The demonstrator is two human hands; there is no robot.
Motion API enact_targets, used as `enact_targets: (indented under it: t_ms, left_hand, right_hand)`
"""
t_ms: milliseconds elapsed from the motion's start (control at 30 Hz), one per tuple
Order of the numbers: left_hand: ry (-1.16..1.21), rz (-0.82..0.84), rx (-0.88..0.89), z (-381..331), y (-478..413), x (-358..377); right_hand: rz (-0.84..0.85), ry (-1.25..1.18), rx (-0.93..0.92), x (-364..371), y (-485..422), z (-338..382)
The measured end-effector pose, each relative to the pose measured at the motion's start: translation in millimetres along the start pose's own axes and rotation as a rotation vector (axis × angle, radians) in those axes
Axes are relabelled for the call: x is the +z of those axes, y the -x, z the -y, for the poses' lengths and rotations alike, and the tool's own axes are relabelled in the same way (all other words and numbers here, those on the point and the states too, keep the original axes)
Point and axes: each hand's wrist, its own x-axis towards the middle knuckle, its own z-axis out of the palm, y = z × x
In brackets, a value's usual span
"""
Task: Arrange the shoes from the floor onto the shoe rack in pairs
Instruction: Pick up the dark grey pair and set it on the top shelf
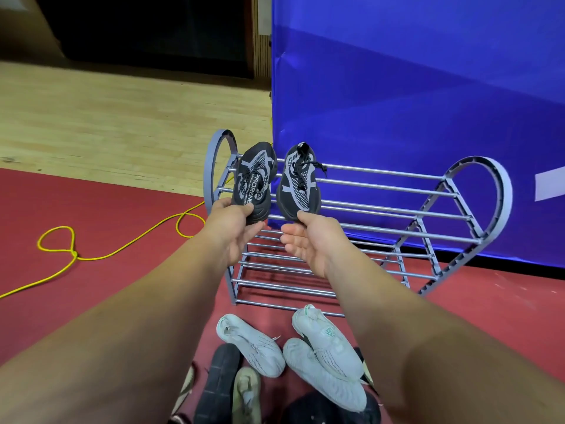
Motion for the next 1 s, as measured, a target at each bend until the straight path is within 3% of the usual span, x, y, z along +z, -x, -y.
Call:
enact_targets:
  t_ms: [300,667,833,1000]
  left_hand:
    - [-0.158,-0.053,0.013,0,1,-2]
    - [-0.550,-0.027,0.098,-23,73,7]
    - [-0.775,0.113,0.230,-39,134,23]
    - [-1.260,0.209,0.522,-43,196,44]
  right_hand:
    - [0.016,0.110,0.027,-17,1,-8]
    - [-0.210,0.309,-0.043,-110,79,31]
    - [-0.206,0.419,-0.132,-135,148,58]
    - [-0.140,0.755,-0.215,-159,213,74]
